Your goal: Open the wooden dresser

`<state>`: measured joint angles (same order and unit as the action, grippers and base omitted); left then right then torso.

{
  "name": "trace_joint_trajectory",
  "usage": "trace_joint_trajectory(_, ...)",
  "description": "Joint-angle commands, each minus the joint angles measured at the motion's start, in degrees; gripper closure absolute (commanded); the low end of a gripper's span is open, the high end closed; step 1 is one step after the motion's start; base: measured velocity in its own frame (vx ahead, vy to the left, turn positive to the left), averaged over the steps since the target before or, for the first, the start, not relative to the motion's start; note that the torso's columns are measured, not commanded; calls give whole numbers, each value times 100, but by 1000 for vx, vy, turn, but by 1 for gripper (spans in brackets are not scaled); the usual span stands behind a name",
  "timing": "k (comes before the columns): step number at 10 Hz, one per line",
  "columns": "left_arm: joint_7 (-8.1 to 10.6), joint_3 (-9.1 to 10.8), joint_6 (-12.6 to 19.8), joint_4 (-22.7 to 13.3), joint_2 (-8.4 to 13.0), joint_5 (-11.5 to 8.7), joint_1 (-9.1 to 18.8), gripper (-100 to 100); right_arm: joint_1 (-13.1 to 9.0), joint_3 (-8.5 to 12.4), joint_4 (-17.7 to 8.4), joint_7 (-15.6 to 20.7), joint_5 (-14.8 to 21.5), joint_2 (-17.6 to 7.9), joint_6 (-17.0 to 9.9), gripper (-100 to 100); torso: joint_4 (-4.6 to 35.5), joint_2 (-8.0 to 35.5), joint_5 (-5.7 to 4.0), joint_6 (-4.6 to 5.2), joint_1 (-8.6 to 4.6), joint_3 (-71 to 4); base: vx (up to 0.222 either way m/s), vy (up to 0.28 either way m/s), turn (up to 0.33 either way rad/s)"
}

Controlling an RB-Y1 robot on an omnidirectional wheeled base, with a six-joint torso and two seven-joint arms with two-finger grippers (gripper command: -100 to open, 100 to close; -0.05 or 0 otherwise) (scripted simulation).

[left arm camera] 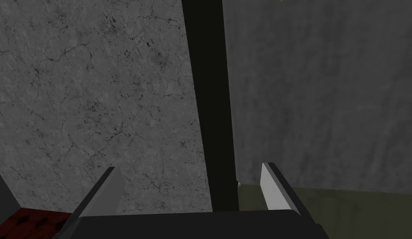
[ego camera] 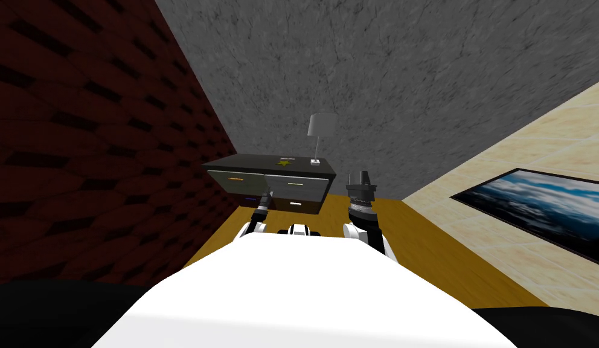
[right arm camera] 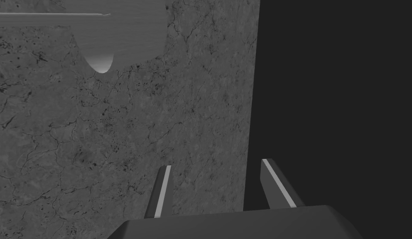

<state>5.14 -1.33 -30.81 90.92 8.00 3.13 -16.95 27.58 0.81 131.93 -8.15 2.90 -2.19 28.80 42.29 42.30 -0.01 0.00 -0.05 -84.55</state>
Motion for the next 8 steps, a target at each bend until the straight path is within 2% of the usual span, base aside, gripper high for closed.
trace_joint_trajectory(1,-25,-42,-35,-415,2,-2,115,-100,0,0,0,0,0,0,0,0,-1,-5,1,0,6,-4,147,-83,-39)
trace_joint_trajectory(5,-61,-97,-101,-1071,-88,-4,305,-100,0,0,0,0,0,0,0,0,1,1,0,0,3,1,114,-95,-37)
trace_joint_trajectory(8,-82,-128,-137,-1468,-281,-5,415,-100,0,0,0,0,0,0,0,0,0,2,3,-1,11,0,104,-66,-31)
